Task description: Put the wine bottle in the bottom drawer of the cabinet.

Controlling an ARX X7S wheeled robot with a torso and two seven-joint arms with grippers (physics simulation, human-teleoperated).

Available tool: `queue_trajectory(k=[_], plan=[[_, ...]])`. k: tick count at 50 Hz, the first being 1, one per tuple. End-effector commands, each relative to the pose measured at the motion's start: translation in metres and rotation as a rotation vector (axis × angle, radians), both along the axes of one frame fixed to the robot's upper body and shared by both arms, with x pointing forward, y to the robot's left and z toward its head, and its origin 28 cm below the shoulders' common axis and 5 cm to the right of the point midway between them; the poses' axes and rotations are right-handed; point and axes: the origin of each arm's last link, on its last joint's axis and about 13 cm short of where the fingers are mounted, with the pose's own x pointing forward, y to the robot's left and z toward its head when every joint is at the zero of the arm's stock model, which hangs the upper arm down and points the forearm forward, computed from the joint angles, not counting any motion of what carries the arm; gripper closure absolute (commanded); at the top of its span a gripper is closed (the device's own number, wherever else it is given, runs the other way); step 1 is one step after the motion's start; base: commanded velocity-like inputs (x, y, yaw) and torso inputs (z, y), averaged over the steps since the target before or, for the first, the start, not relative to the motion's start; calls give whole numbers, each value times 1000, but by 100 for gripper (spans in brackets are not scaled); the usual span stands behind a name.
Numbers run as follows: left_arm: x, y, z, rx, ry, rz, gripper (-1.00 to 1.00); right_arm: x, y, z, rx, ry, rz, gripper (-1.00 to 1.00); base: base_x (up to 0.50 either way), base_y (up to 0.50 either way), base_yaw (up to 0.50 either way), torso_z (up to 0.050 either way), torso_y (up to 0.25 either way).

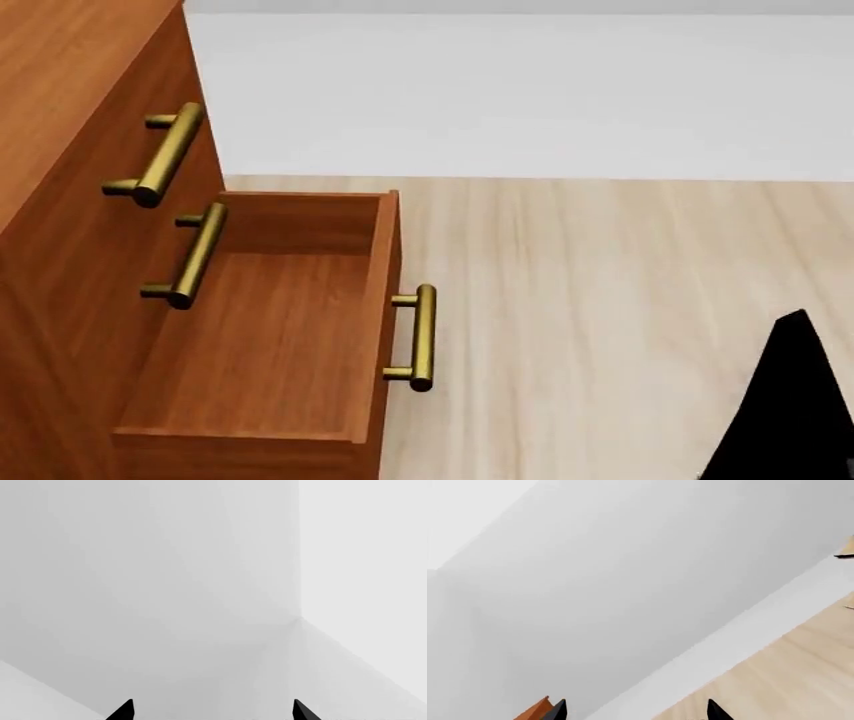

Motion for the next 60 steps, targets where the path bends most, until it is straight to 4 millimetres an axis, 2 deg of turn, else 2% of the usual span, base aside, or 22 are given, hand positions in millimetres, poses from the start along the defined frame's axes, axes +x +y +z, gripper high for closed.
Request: queue_trajectory(k=[1, 10, 12, 34, 60], plan=[[1, 0, -2, 2, 4, -2, -100, -15, -9, -4, 120, 11, -48, -100, 0, 0, 0, 0, 0], [1, 0, 3, 4, 10, -6, -100, -24, -19, -9, 175, 30, -121, -100, 0, 0, 0, 0, 0], [1, 0, -2, 4, 10, -6, -100, -26, -21, -10, 183, 31, -141, -100, 0, 0, 0, 0, 0], [2, -1, -2, 10, 23, -11, -100, -41, -44, -24, 246, 53, -325, -100, 0, 0, 0, 0, 0], [2, -1, -2, 11, 25, -9, -100, -60, -51, -25, 219, 110, -422, -100, 0, 0, 0, 0, 0]])
